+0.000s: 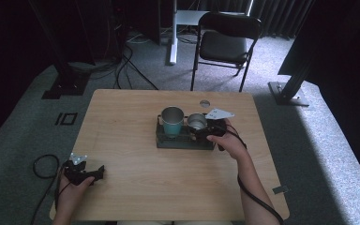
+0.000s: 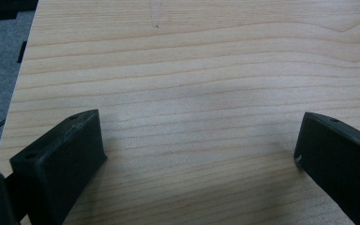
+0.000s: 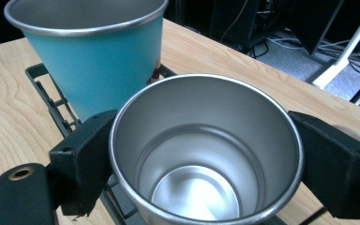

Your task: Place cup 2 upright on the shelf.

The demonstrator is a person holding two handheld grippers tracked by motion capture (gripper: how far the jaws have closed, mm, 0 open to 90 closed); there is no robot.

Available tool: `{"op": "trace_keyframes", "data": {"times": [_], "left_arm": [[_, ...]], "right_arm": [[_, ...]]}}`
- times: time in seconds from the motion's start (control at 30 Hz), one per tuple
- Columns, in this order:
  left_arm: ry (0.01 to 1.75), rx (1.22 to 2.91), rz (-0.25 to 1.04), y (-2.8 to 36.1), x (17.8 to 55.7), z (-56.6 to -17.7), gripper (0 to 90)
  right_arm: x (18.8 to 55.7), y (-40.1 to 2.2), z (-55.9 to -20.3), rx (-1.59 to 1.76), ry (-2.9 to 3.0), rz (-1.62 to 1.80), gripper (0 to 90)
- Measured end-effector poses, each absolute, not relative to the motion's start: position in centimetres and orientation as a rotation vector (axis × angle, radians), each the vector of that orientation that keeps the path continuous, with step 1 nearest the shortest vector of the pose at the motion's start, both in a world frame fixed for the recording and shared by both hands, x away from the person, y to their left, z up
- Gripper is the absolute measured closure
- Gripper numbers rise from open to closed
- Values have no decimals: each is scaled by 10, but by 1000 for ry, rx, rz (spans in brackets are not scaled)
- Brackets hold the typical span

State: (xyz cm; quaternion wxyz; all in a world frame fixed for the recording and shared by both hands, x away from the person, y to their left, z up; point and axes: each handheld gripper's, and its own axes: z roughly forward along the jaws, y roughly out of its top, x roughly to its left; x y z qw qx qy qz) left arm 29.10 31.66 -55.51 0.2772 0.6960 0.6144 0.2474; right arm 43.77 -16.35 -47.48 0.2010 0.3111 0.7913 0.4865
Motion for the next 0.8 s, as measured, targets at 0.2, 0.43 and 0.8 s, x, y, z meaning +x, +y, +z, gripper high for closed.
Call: {"op": "trace_keyframes", "data": {"times": [0.2, 0.43, 0.8], "left_arm": [[1650, 1869, 664, 317, 291, -555, 23], [1650, 1869, 664, 317, 291, -555, 23], [1650, 1869, 664, 317, 291, -555, 23]], "right_arm": [[435, -165, -473, 895, 2191, 1383, 122], [430, -170, -472, 918, 2165, 1396, 116], [419, -179, -472, 924, 2147, 1400, 112]]}}
